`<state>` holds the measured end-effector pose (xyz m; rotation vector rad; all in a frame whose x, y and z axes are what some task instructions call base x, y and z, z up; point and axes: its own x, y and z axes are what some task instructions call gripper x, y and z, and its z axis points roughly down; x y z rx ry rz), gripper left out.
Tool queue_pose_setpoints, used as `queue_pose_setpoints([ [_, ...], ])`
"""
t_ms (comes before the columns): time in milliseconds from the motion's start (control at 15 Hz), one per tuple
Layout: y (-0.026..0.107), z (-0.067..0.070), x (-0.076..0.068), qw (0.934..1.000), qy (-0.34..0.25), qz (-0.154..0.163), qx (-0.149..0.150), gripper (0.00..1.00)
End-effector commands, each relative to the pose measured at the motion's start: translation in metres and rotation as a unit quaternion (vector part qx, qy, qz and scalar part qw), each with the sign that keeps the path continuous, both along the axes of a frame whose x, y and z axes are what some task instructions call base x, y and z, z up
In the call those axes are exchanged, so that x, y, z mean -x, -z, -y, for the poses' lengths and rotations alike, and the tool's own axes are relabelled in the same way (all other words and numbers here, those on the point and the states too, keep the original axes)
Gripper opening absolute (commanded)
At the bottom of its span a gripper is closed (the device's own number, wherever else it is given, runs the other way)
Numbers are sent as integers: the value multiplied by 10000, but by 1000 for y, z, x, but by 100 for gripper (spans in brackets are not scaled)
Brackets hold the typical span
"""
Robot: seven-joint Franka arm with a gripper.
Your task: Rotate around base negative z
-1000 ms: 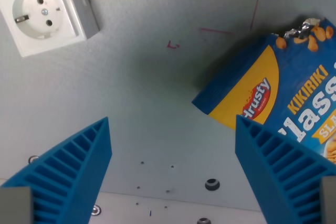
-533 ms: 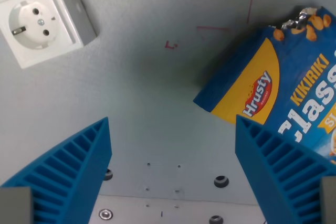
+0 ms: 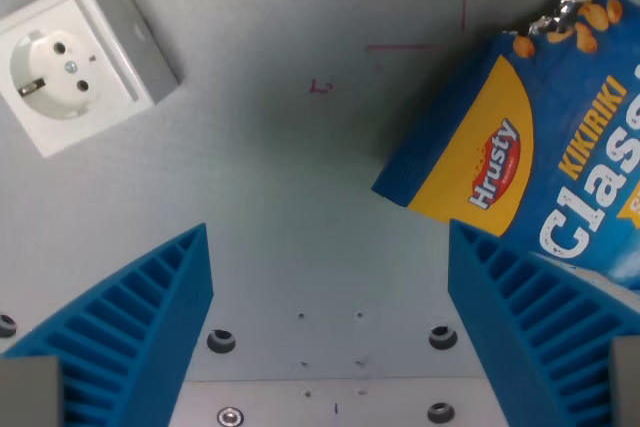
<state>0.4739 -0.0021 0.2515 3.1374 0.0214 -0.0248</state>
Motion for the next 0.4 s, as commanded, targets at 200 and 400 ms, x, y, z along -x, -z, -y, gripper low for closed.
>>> queue_pose_setpoints([
  [200, -2, 0, 0, 9952, 976, 22, -26, 100],
  [400, -2, 0, 0, 9931, 1175, 21, -26, 100],
])
